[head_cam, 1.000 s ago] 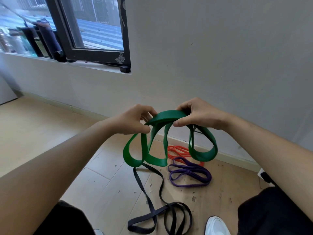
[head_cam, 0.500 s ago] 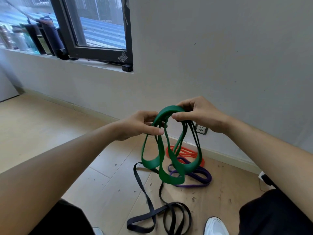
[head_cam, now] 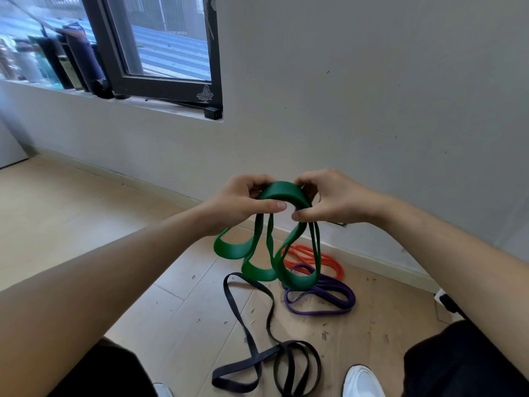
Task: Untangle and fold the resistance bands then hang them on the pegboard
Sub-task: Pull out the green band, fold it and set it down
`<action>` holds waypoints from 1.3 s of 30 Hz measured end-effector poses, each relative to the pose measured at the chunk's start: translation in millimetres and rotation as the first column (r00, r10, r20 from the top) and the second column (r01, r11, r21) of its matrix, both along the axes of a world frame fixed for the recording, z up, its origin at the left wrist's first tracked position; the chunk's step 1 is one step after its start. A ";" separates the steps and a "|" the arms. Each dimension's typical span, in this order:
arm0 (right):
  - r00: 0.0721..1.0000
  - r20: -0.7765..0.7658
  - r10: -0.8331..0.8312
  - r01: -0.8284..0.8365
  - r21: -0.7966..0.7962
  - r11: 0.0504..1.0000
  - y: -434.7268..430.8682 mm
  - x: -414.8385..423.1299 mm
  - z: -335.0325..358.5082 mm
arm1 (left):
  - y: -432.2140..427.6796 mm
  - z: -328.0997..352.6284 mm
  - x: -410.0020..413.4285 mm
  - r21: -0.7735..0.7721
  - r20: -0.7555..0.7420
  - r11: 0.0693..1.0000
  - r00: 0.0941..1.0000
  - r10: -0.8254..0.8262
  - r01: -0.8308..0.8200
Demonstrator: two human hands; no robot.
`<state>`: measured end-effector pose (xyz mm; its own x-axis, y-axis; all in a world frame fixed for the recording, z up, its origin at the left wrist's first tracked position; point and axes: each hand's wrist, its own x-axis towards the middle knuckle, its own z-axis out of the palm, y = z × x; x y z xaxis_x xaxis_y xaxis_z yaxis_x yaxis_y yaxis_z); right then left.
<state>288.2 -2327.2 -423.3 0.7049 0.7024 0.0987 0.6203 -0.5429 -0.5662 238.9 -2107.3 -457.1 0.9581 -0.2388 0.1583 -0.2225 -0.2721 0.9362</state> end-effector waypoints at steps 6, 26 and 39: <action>0.997 -0.065 -0.046 0.048 0.035 0.998 -0.5 3.8 4.4 | 4.4 -7.1 1.2 0.141 0.068 0.989 0.997 0.044 -0.053; 0.964 -0.247 -0.097 0.235 0.627 0.743 -6.0 0.0 13.5 | -56.0 -35.9 -19.8 0.238 0.244 0.907 0.925 0.290 -0.347; 0.893 -0.450 0.013 0.375 0.758 0.533 -22.5 3.9 15.2 | -40.8 -33.8 -1.4 0.381 0.374 0.790 0.862 0.343 -0.480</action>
<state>292.1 -2349.7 -408.1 0.9172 0.3000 0.2622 0.2093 0.1972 -0.9578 237.6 -2148.1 -490.8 0.9140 0.0592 0.4014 -0.2156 -0.7671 0.6042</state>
